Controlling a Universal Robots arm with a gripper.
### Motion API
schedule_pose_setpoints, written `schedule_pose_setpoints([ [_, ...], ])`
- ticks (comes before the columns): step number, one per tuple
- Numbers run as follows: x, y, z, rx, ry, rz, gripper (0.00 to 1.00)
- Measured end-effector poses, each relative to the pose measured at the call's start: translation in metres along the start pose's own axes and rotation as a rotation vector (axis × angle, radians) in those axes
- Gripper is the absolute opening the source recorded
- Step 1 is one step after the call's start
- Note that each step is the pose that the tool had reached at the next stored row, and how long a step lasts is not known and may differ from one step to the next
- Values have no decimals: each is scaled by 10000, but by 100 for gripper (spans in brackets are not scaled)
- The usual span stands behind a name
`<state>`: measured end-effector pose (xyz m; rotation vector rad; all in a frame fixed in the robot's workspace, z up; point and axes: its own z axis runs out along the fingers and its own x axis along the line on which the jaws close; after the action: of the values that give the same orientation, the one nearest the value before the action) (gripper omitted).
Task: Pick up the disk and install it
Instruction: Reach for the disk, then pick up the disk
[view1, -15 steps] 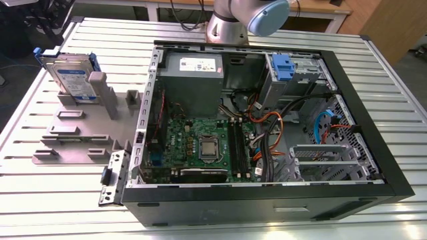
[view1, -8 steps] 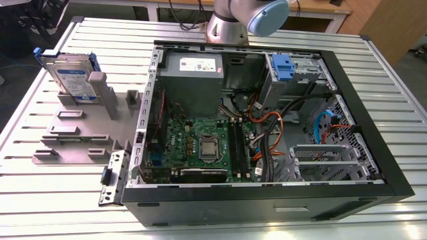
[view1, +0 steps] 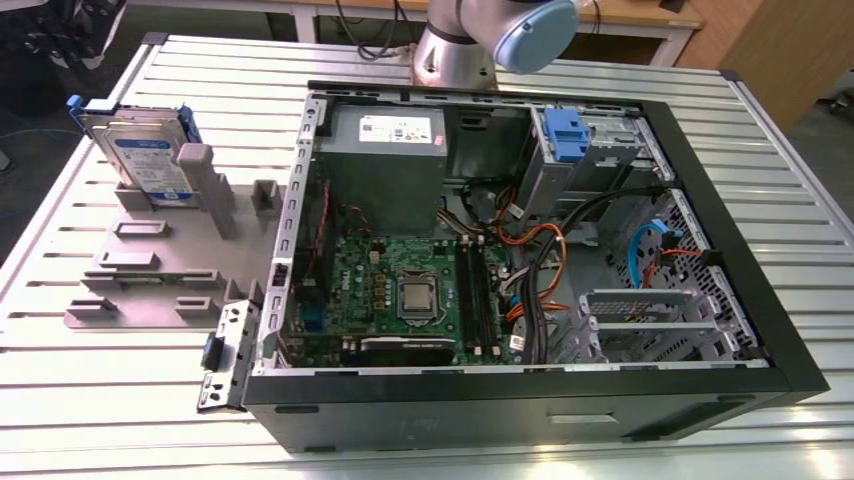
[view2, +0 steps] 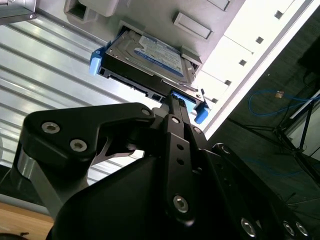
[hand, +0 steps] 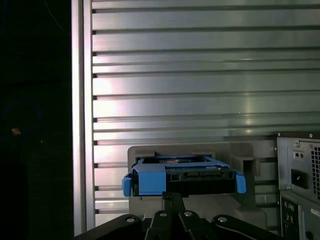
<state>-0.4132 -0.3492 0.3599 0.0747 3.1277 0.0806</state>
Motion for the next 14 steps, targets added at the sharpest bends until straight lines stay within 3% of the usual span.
schedule_pose_setpoints([
  [8, 87, -4, 8, 0, 2, 1, 11],
  [14, 97, -5, 9, 0, 1, 0, 11],
])
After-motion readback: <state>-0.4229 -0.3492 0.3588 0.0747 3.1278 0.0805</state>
